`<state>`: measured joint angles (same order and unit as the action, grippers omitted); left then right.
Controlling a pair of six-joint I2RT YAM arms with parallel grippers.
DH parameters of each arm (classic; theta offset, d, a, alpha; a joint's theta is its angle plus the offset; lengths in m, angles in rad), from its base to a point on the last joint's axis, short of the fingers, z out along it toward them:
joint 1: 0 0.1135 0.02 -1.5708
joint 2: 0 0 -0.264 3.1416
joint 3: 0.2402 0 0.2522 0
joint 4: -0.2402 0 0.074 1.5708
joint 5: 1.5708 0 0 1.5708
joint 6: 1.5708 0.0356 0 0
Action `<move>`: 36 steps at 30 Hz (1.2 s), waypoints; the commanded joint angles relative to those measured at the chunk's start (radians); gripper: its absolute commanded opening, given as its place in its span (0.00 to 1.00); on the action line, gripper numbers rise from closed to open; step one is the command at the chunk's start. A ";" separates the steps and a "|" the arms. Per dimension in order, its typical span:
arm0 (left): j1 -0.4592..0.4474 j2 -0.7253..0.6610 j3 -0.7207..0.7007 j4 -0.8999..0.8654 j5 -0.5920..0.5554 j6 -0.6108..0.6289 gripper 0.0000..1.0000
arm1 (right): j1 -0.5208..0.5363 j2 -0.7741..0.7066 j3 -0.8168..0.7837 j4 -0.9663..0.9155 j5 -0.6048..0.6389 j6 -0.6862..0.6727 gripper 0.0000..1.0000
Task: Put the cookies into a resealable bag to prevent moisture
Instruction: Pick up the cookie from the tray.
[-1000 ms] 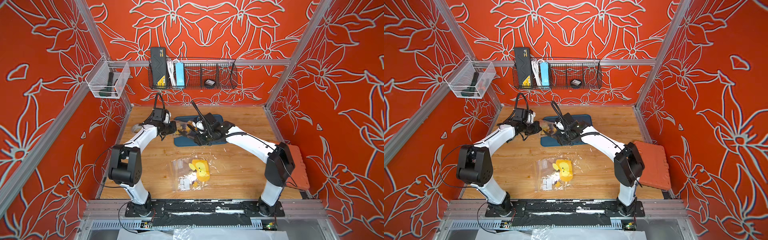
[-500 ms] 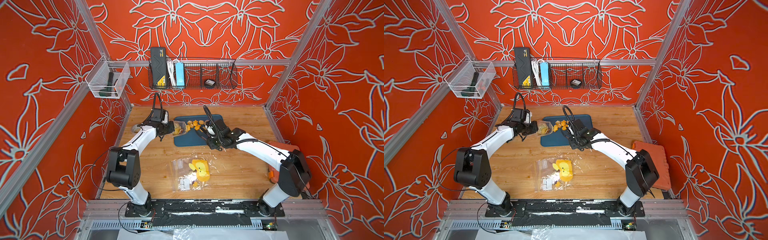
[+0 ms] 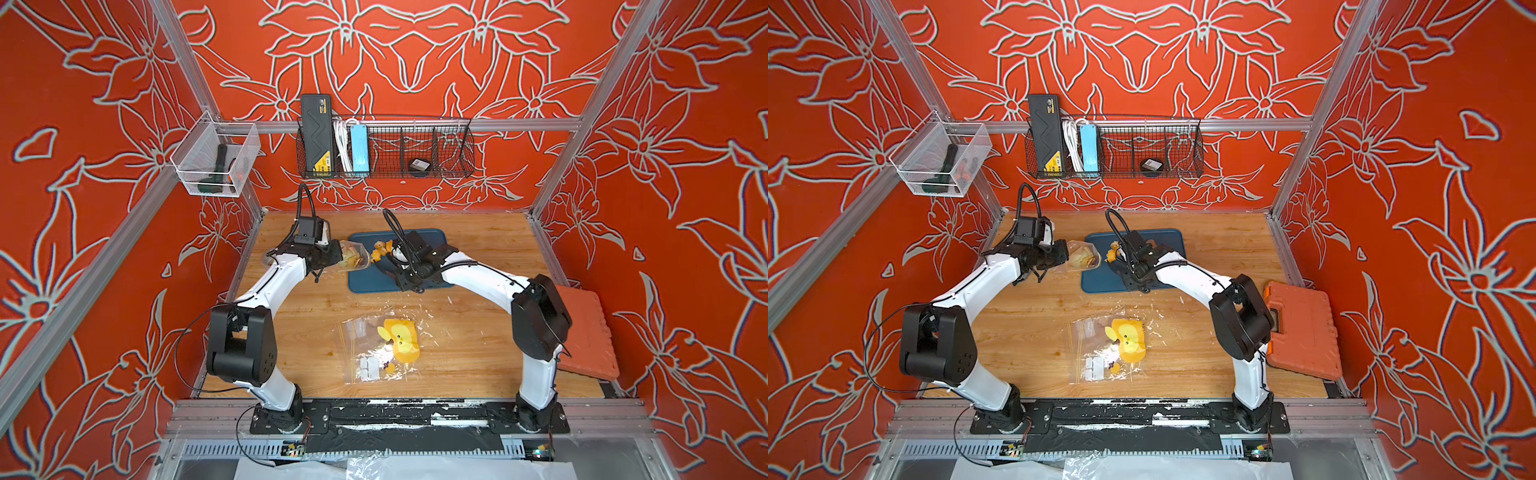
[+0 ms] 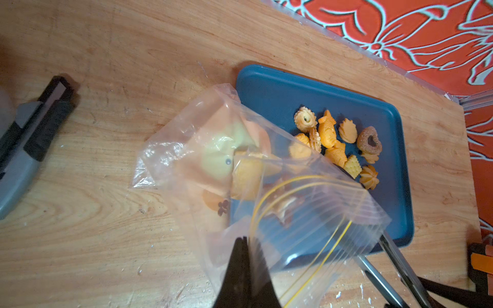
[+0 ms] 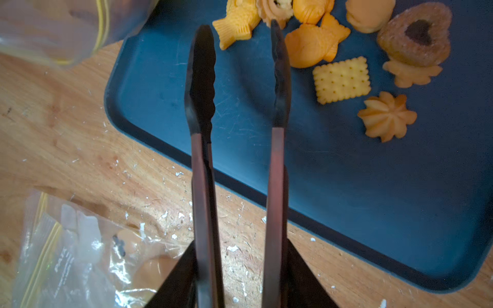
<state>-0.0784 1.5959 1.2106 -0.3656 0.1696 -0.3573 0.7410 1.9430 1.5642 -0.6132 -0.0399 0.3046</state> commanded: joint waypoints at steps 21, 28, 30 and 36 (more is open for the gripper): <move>0.011 -0.014 -0.003 0.014 0.017 0.004 0.00 | 0.040 0.196 0.257 -0.116 0.051 0.229 0.59; 0.012 -0.013 -0.003 0.016 0.020 0.005 0.00 | 0.040 0.256 0.339 -0.189 0.108 0.222 0.54; 0.013 -0.012 -0.003 0.016 0.022 0.004 0.00 | 0.040 0.247 0.329 -0.191 0.116 0.219 0.50; 0.016 -0.006 -0.001 0.016 0.029 0.003 0.00 | 0.040 0.159 0.227 -0.140 0.125 0.199 0.40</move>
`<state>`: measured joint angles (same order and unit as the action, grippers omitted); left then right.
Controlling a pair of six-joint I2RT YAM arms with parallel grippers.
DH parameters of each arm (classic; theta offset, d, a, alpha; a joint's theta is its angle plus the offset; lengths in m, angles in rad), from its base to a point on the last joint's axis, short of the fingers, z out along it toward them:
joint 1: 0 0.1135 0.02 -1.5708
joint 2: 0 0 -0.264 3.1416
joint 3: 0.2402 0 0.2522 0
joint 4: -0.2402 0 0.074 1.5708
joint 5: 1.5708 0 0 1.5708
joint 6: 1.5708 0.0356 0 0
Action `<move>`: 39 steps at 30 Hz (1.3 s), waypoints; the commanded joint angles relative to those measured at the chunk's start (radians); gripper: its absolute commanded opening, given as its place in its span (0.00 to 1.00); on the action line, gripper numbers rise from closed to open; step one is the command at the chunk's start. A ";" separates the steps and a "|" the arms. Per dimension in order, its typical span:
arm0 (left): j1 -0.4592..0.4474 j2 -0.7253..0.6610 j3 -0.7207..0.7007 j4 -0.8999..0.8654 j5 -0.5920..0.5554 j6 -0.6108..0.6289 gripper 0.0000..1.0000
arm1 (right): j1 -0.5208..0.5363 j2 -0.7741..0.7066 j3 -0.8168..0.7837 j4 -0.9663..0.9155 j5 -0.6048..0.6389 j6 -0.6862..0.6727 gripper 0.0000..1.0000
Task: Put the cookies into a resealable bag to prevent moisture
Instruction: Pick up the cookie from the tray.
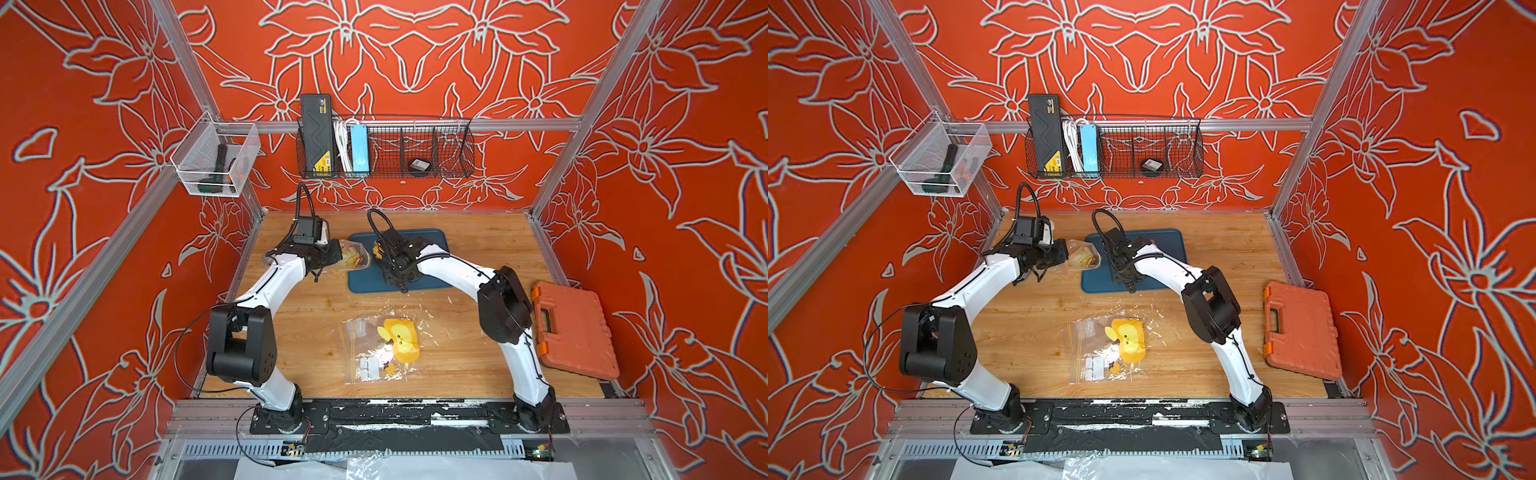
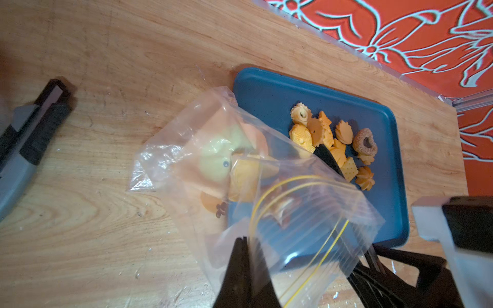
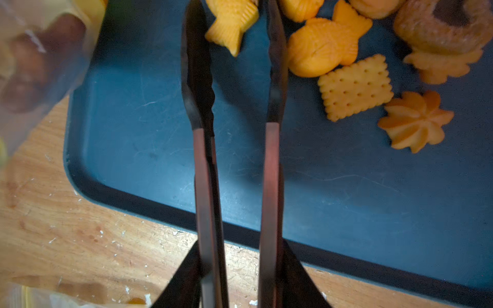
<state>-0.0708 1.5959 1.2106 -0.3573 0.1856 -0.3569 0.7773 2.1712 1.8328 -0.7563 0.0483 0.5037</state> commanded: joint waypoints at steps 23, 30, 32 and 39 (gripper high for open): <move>0.006 0.036 0.009 0.000 0.086 0.013 0.00 | 0.004 -0.366 -0.346 0.166 0.084 -0.076 0.21; 0.006 0.042 0.012 -0.003 0.093 0.016 0.00 | 0.003 -0.442 -0.401 0.202 0.094 -0.073 0.13; 0.005 0.046 0.013 -0.005 0.100 0.016 0.00 | 0.003 -0.469 -0.414 0.213 0.097 -0.072 0.11; -0.004 0.057 0.020 -0.010 0.107 0.020 0.00 | 0.004 -0.559 -0.469 0.292 -0.003 -0.125 0.08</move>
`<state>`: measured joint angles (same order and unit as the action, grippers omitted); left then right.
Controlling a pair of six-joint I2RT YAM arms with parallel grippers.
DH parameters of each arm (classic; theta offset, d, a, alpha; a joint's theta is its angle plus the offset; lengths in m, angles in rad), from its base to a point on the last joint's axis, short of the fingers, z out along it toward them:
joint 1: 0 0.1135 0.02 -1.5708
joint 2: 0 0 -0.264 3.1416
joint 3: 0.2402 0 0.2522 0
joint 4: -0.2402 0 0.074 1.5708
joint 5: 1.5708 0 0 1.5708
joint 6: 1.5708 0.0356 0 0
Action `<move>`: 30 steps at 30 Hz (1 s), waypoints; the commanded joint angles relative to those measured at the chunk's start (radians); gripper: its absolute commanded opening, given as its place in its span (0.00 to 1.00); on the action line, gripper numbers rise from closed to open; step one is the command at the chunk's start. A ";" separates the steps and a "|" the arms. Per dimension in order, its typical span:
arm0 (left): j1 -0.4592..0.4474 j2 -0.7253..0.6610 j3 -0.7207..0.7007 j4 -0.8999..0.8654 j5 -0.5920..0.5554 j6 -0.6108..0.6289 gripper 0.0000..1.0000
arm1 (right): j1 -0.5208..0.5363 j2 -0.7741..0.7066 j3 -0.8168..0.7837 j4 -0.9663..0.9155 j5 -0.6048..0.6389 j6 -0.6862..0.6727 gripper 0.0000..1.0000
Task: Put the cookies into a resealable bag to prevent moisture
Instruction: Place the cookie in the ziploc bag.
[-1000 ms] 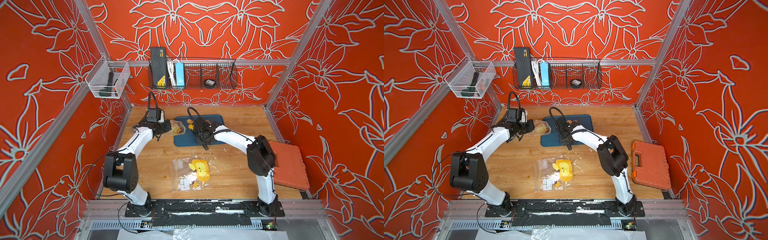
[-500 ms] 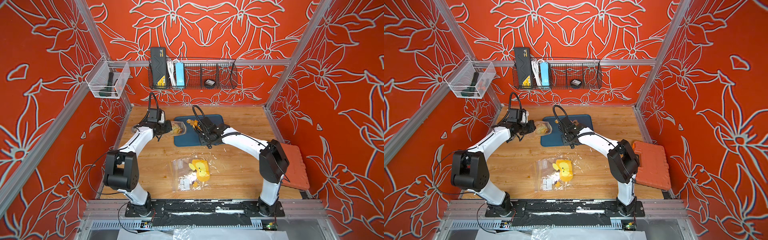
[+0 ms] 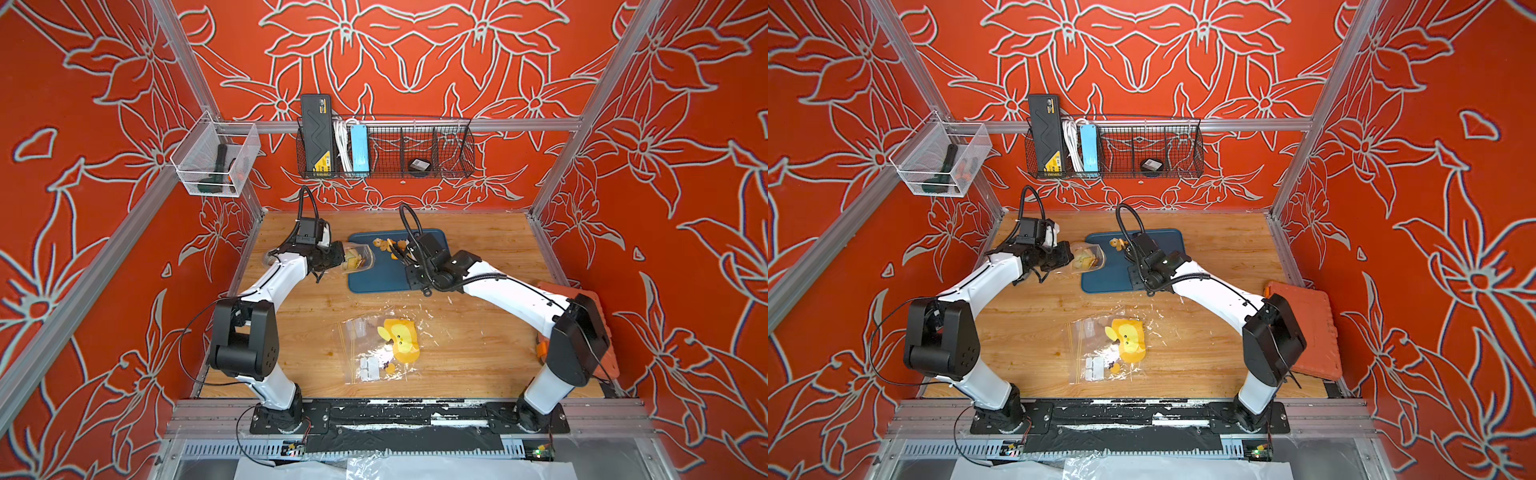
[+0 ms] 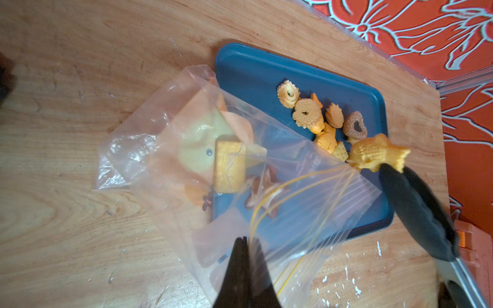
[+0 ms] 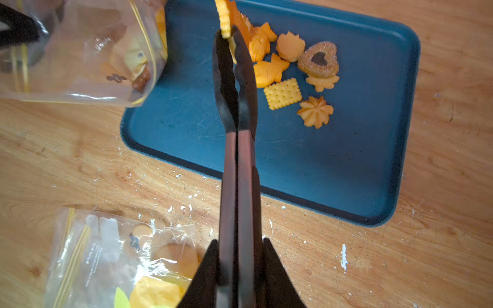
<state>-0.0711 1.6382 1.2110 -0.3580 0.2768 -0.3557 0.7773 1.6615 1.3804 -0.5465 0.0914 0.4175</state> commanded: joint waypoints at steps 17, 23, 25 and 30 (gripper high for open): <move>-0.022 0.025 0.028 -0.018 0.027 0.032 0.00 | 0.011 0.044 0.007 0.170 -0.331 -0.109 0.08; -0.022 0.027 0.030 -0.018 0.030 0.031 0.00 | 0.016 0.089 0.010 0.171 -0.359 -0.108 0.09; -0.022 0.026 0.030 -0.018 0.030 0.031 0.00 | 0.017 0.100 0.015 0.165 -0.363 -0.109 0.11; -0.022 0.025 0.028 -0.018 0.029 0.032 0.00 | 0.017 0.106 0.027 0.156 -0.363 -0.111 0.38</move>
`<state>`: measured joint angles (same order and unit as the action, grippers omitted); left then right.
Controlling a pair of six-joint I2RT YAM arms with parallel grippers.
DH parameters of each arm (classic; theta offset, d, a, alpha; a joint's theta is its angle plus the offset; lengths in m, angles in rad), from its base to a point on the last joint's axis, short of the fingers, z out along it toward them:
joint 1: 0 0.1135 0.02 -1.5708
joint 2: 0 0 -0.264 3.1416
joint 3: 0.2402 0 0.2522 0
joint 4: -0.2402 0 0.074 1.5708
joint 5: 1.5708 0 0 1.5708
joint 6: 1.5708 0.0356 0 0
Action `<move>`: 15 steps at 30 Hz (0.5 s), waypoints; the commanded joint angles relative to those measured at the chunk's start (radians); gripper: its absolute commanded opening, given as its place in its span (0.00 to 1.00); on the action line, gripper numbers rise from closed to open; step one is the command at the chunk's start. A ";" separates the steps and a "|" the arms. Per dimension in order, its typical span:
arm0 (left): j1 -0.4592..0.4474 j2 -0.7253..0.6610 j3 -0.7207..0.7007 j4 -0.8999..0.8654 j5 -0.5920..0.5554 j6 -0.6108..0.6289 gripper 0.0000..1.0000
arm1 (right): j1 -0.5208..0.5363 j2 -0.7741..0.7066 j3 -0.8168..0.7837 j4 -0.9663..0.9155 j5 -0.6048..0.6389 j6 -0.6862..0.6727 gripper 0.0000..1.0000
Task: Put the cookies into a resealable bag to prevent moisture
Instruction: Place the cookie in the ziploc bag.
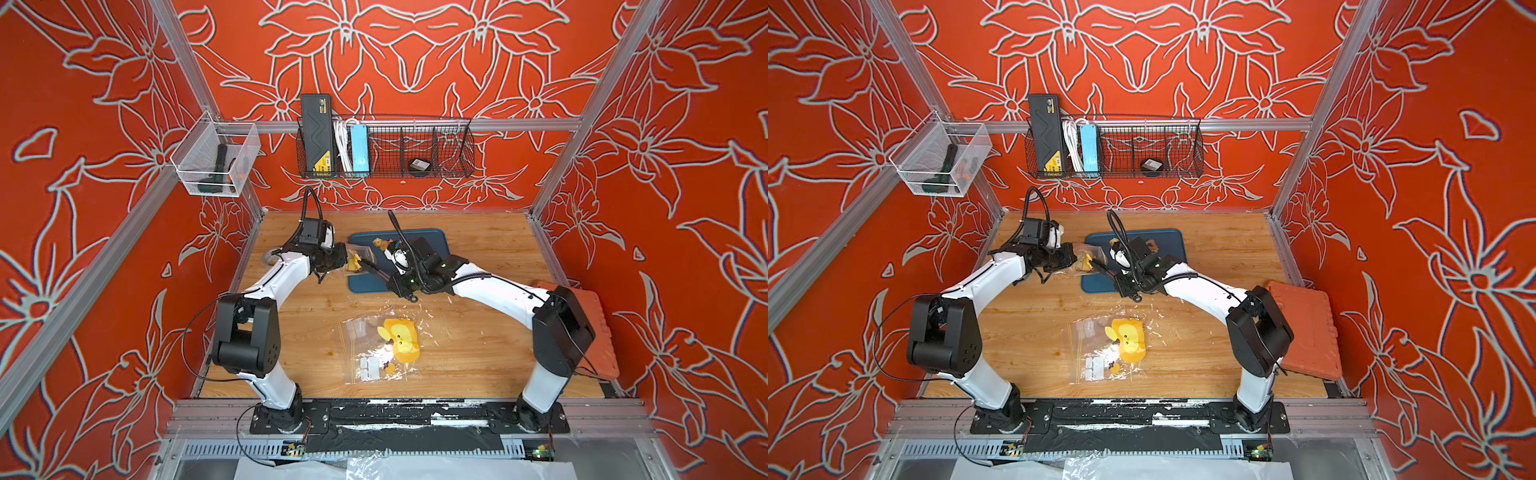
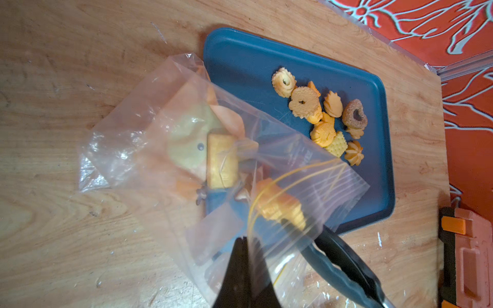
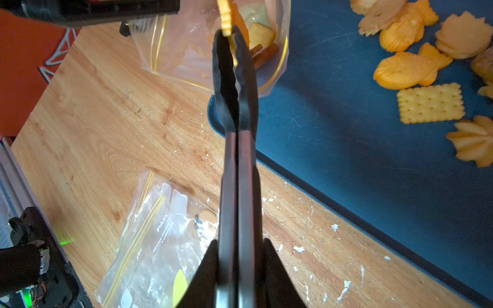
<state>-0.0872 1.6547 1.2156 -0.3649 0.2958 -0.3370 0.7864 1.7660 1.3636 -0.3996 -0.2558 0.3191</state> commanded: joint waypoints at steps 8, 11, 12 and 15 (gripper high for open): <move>-0.007 0.008 0.024 -0.012 0.006 0.014 0.00 | 0.008 -0.073 0.003 0.032 -0.030 -0.009 0.47; -0.006 0.004 0.023 -0.014 -0.014 0.008 0.00 | 0.008 -0.164 -0.089 0.100 0.009 -0.002 0.42; -0.006 0.000 0.024 -0.014 -0.021 0.007 0.00 | 0.008 -0.198 -0.123 0.117 0.047 0.005 0.40; -0.005 -0.020 0.016 -0.010 -0.056 0.000 0.00 | -0.004 -0.260 -0.179 0.083 0.195 0.026 0.35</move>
<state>-0.0872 1.6550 1.2156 -0.3653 0.2756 -0.3382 0.7856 1.5757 1.2133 -0.3504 -0.2005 0.3309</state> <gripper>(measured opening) 0.047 0.362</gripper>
